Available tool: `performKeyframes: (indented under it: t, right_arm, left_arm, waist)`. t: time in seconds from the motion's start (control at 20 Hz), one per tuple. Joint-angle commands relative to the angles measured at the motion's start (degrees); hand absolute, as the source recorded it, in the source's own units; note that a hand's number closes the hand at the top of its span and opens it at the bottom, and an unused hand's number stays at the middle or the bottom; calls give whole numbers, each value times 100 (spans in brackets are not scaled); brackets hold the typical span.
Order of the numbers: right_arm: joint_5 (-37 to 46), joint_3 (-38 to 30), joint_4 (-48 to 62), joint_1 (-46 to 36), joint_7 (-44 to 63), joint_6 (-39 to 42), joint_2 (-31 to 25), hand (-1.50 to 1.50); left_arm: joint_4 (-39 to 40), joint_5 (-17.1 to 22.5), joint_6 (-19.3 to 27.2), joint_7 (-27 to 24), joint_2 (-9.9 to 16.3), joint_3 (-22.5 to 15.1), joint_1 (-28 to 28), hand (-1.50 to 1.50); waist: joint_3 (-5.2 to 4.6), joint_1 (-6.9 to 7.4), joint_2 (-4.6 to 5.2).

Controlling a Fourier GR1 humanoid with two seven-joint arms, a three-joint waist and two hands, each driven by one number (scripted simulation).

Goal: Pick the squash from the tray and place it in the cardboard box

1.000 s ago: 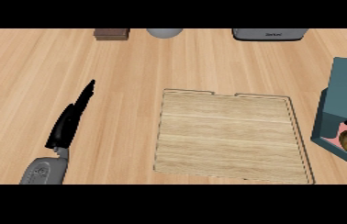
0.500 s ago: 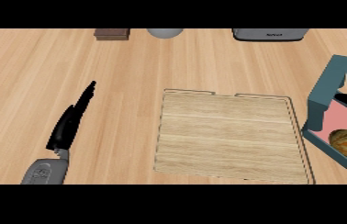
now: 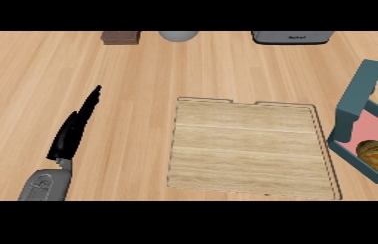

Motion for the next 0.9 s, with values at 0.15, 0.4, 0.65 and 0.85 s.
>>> performKeyframes:
  t: [0.15,0.4,0.65,0.85]
  right_arm:
    - [-1218,-736,684,614,-1159,-138,-604,-150]
    - [-1926,-1304,1619,991,-2199,-176,-980,-150]
    - [-2501,-1371,1456,1643,-2390,46,-1016,-150]
    - [-2772,-1598,2519,2036,-3375,344,-1300,-150]
  left_arm:
    - [-78,-102,96,30,-134,-72,-24,0]
    - [-215,-23,-70,143,7,20,69,0]
    - [-242,-30,-88,-35,-44,32,239,0]
    - [-90,-220,125,-69,-164,-44,138,0]
  waist:
    - [-2,7,-4]
    - [2,17,-1]
    - [-4,9,-8]
    - [-1,-5,-3]
